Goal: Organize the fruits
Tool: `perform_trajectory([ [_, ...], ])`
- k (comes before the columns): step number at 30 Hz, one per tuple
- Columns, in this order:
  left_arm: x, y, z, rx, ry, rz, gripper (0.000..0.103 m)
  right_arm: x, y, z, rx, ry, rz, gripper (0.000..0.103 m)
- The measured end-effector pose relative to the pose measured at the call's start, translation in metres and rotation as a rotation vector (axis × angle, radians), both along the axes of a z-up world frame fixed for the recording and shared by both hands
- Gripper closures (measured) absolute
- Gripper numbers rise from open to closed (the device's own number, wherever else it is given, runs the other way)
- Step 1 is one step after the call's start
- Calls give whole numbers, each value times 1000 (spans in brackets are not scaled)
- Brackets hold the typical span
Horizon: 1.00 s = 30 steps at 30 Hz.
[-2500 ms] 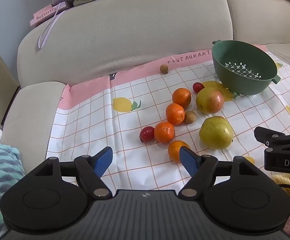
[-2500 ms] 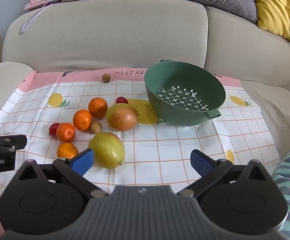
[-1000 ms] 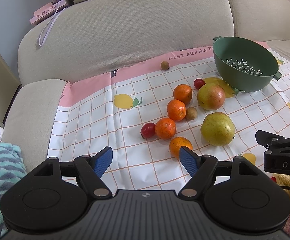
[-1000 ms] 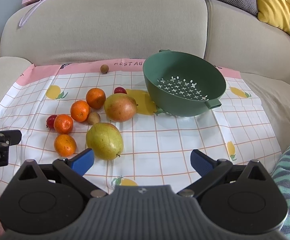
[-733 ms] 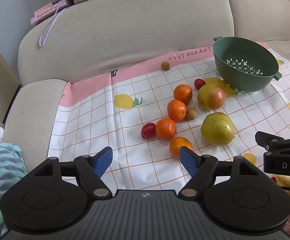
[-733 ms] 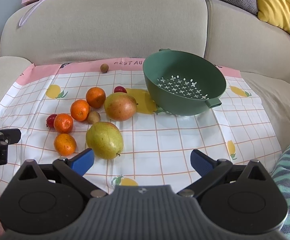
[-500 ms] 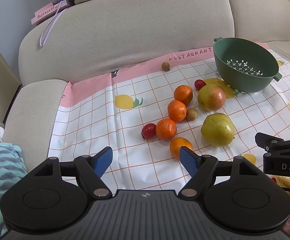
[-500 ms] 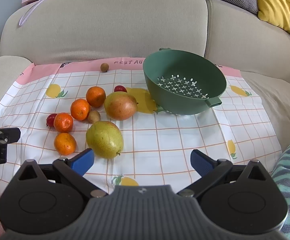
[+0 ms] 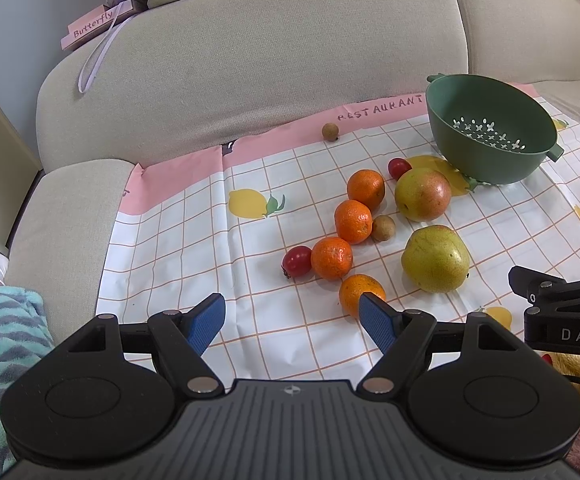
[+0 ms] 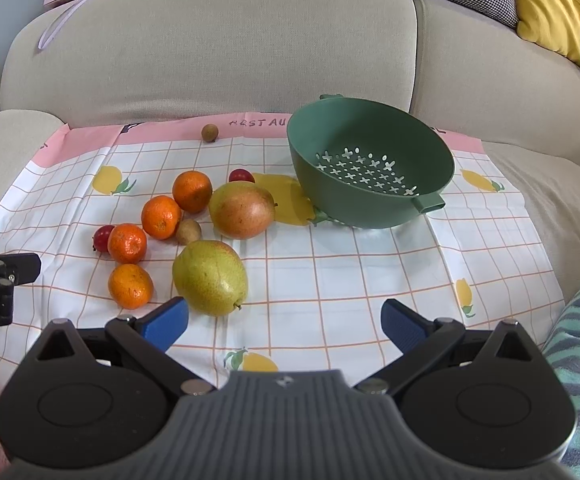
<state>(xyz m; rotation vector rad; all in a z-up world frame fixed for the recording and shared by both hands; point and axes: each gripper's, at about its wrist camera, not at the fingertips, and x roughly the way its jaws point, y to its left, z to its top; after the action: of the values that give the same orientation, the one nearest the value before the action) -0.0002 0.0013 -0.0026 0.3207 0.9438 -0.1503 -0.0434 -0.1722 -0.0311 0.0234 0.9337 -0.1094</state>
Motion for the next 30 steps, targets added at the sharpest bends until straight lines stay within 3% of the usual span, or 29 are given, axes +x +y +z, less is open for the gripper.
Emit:
perform_trajectory([
  [30, 1, 2, -2, -10, 19, -5, 14, 4, -1, -2, 18, 21, 7, 4],
])
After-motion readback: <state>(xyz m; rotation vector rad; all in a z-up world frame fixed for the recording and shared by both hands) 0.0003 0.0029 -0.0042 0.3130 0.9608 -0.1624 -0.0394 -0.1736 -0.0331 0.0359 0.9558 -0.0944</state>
